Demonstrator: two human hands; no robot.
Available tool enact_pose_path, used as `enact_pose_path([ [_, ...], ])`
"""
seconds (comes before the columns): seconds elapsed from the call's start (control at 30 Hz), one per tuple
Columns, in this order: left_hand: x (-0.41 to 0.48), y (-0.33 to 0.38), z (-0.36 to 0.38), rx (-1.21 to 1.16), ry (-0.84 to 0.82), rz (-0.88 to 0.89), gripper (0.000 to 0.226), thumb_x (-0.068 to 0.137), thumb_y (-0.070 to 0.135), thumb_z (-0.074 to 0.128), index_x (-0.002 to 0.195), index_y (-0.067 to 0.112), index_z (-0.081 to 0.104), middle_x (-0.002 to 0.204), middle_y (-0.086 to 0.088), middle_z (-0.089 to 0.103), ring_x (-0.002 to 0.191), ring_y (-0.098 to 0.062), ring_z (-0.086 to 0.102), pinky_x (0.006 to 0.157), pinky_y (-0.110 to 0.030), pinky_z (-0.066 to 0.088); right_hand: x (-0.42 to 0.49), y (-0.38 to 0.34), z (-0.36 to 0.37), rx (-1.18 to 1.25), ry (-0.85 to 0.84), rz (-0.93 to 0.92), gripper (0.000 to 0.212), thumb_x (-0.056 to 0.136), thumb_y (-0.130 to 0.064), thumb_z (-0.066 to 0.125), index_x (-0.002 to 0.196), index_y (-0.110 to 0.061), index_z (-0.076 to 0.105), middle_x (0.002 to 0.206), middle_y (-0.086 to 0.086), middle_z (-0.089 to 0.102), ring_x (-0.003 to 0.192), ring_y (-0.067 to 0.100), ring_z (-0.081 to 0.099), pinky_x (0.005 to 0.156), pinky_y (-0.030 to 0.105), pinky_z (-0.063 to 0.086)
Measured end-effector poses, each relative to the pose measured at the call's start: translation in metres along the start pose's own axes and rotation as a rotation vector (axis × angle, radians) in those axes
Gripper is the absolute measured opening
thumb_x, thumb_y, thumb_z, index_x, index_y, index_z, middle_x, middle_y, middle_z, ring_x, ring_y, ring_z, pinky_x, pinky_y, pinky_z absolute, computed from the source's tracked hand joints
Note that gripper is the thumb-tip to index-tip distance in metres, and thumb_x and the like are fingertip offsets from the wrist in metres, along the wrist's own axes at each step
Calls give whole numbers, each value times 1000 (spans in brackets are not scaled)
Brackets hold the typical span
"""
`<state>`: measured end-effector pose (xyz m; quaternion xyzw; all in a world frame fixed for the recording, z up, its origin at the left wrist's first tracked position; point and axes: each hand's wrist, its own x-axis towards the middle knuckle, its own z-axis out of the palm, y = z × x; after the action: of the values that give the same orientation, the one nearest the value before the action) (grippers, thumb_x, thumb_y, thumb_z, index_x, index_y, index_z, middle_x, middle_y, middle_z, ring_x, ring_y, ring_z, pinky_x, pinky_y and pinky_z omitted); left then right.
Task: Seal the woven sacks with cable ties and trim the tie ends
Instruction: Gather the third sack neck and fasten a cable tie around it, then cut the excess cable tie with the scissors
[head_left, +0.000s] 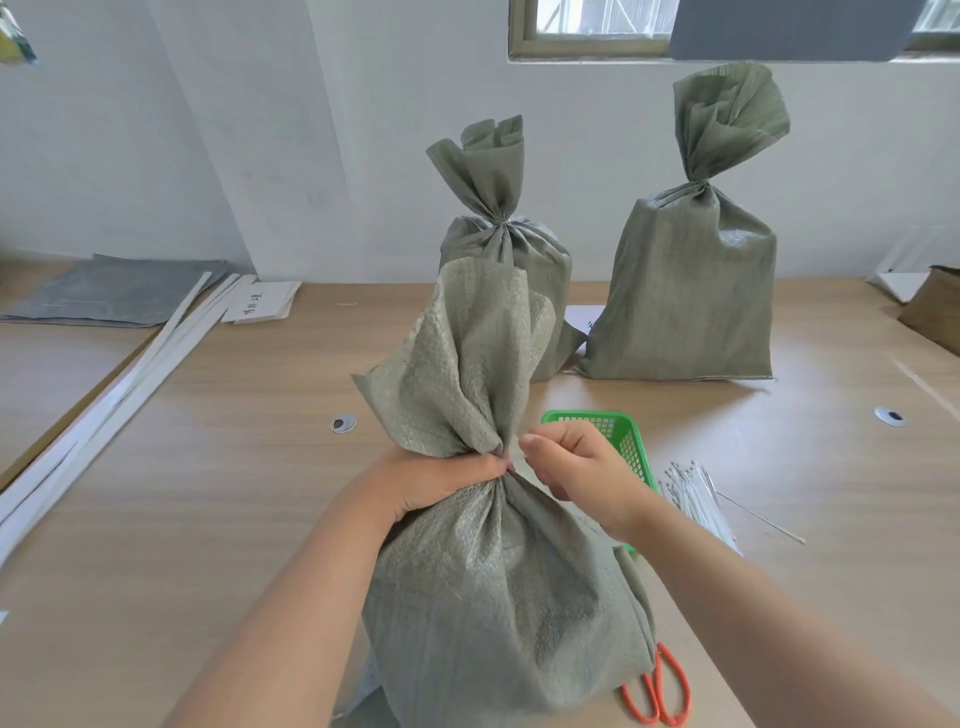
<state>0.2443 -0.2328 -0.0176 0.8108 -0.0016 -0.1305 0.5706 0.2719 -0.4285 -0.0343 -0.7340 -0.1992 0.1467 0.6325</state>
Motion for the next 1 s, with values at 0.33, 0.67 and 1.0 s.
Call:
enact_pose_path([
  [0.33,8,-2,-2,9,55,-71,36,72,44,80,104,27,78,102,13,77,101,-6,70,84,-24,52,-34,49,-45,53,250,191,29,93,-34,60,103,-7,65,60,0,50,50,13,37,47,23,31],
  [0.67,10,-3,0,-30,117,-68,12,82,31,80,93,26,81,86,19,77,80,10,68,62,-8,46,-106,193,-62,-487,362,834,17,88,-14,54,94,-13,70,80,4,67,71,21,59,63,33,53],
  [1.0,19,-5,-5,39,83,-33,10,82,35,77,89,30,82,96,14,78,95,0,70,89,-23,52,-139,241,-41,-786,184,995,18,88,-28,56,100,-15,58,106,7,71,104,28,66,74,28,47],
])
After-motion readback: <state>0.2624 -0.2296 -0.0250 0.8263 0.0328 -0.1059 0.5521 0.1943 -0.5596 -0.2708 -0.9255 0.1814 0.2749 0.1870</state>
